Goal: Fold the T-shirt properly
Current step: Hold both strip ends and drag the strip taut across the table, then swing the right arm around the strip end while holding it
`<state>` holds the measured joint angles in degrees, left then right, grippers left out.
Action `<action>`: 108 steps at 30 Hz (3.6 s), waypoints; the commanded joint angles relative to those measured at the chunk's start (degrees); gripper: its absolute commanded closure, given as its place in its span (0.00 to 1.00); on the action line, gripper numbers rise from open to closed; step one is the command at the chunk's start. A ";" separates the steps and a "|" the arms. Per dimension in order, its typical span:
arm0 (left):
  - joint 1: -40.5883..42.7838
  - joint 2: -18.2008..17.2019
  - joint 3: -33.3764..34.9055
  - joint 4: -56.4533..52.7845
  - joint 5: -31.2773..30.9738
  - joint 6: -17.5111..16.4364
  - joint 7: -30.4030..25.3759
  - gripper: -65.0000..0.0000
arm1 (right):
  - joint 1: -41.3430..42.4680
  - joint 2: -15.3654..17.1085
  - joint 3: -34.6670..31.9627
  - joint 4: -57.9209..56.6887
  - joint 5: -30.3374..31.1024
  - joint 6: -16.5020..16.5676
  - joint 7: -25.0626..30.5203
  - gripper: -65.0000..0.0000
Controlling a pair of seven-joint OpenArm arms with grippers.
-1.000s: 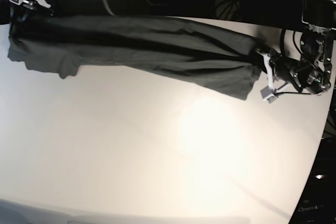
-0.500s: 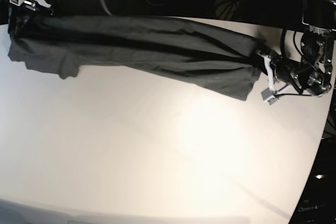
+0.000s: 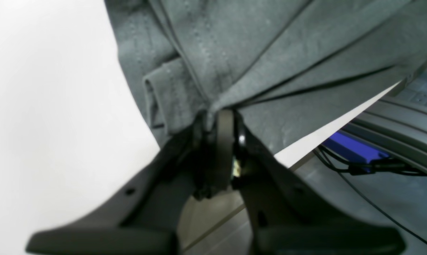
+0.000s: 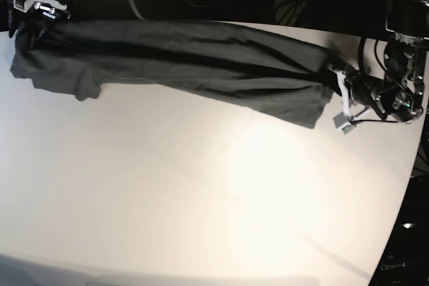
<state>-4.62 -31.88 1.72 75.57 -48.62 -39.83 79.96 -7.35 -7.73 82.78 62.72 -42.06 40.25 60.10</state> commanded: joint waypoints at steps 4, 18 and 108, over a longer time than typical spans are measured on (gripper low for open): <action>-1.14 -0.78 -0.35 0.61 -0.39 -0.17 0.04 0.94 | -0.16 0.91 2.22 0.89 1.14 -0.25 -2.21 0.35; -1.14 -0.69 -0.53 0.61 -0.39 -0.17 0.04 0.94 | 1.95 1.26 0.78 0.71 -4.13 -0.25 -3.00 0.81; -14.41 8.27 -7.03 -16.27 10.25 -0.17 0.04 0.94 | 21.99 15.59 -15.84 -0.26 -16.18 -0.25 -37.02 0.89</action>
<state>-18.20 -22.87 -5.15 58.70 -38.92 -40.07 79.13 13.96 7.07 67.02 61.52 -59.02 40.29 22.06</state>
